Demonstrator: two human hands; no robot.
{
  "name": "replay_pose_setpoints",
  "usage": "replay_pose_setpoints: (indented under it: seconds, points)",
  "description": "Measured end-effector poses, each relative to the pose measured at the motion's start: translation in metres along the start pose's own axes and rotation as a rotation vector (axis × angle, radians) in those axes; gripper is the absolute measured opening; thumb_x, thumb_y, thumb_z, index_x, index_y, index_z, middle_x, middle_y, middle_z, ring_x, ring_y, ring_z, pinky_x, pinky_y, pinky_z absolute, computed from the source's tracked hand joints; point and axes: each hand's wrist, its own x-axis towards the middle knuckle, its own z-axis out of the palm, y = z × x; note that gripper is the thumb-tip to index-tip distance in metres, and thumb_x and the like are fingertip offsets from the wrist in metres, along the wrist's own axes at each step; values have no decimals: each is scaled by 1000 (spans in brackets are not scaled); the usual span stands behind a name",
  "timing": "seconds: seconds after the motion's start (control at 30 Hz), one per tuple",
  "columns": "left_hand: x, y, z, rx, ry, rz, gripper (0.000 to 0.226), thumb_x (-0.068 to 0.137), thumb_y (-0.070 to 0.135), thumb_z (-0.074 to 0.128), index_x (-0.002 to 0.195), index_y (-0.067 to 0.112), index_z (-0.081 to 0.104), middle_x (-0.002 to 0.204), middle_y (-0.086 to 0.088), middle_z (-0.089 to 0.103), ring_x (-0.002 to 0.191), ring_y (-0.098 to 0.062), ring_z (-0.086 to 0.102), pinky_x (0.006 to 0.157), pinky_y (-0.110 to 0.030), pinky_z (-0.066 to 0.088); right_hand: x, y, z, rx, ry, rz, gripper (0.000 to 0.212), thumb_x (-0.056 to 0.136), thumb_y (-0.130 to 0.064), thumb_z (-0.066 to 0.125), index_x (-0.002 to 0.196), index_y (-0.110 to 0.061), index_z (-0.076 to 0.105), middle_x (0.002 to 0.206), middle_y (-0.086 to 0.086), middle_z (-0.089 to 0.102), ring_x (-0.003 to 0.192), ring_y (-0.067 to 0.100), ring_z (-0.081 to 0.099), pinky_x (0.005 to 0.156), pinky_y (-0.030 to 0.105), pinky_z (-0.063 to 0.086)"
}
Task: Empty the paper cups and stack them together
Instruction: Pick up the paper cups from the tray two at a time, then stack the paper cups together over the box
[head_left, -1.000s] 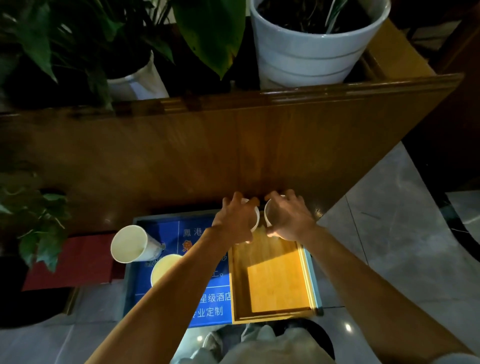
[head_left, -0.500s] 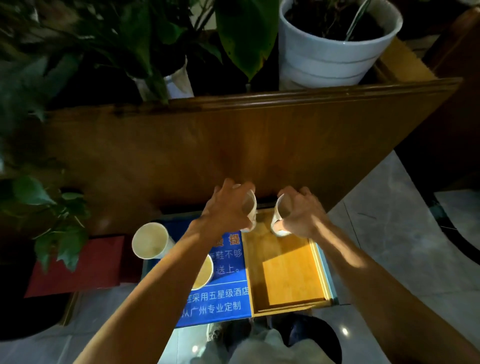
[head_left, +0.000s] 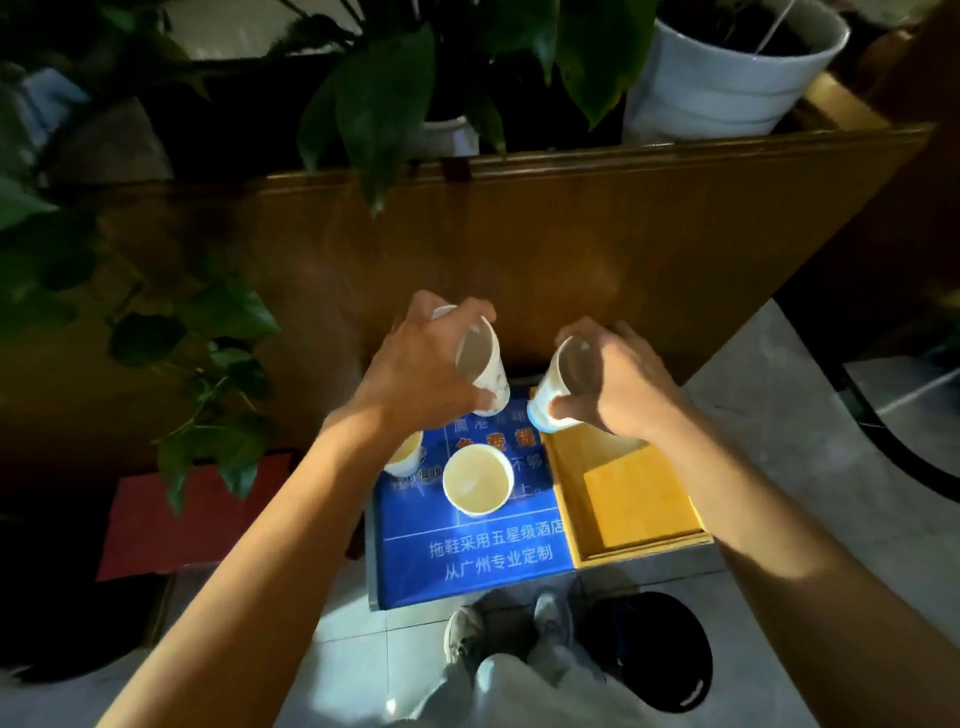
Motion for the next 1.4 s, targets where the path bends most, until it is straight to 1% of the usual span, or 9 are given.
replay_pose_setpoints:
  seconds: [0.1,0.17,0.23,0.3,0.63,0.9,1.1,1.27,1.4]
  points:
    - [1,-1,-10,11,26,-4,81,55,43,88,120,50,41,129,-1,39,113,-26,51,81,-30,42,-2,-14,-12,24,18,-25,72,51,-43,88,109,-48,45,103,-7,44,96,19,46,69,29,38]
    - [1,-2,-17,36,24,-20,82,55,45,87,121,51,39,130,0,39,112,-25,51,79,-29,41,-3,-23,-22,33,31,-47,71,52,-39,89,108,-47,46,100,-8,42,91,17,44,62,23,36]
    - [-7,-6,-26,62,27,-44,83,55,47,87,122,51,39,133,-2,39,112,-26,53,78,-30,41,-10,-36,-25,21,30,-94,72,52,-37,89,109,-46,46,102,-7,44,91,16,45,53,17,29]
    - [-17,-10,-34,81,48,-65,85,53,47,87,123,51,38,134,-3,39,113,-27,53,78,-31,43,-18,-47,-27,15,26,-138,74,52,-36,89,110,-46,45,104,-7,45,93,15,45,52,15,27]
    - [-44,-23,-39,122,75,-185,87,50,40,89,121,50,40,129,-4,42,113,-33,52,91,-46,52,-36,-60,-8,22,-23,-208,75,49,-36,88,106,-50,42,105,-8,46,94,18,48,50,16,30]
    - [-43,-43,-12,143,-4,-234,86,54,30,90,125,42,44,129,-7,44,118,-34,49,93,-49,52,-40,-55,30,31,-92,-152,75,47,-39,89,105,-51,44,103,-6,46,90,21,50,53,20,31]
    - [-38,-58,13,148,-41,-219,87,52,29,91,126,40,45,130,-6,45,119,-34,50,90,-47,55,-36,-49,56,-35,-95,-155,82,42,-46,89,111,-45,45,102,-4,48,90,22,51,69,32,47]
    - [-41,-66,29,126,-103,-233,83,51,29,89,121,43,47,128,-5,45,118,-35,51,89,-48,57,-34,-45,71,-70,-133,-116,82,41,-50,86,110,-47,43,113,-1,54,99,28,56,74,40,56]
    - [-46,-71,39,149,-119,-212,84,52,29,89,122,43,46,128,-4,44,117,-35,51,89,-44,56,-33,-38,82,-90,-160,-72,95,45,-44,89,127,-44,39,127,5,57,110,34,57,80,40,53]
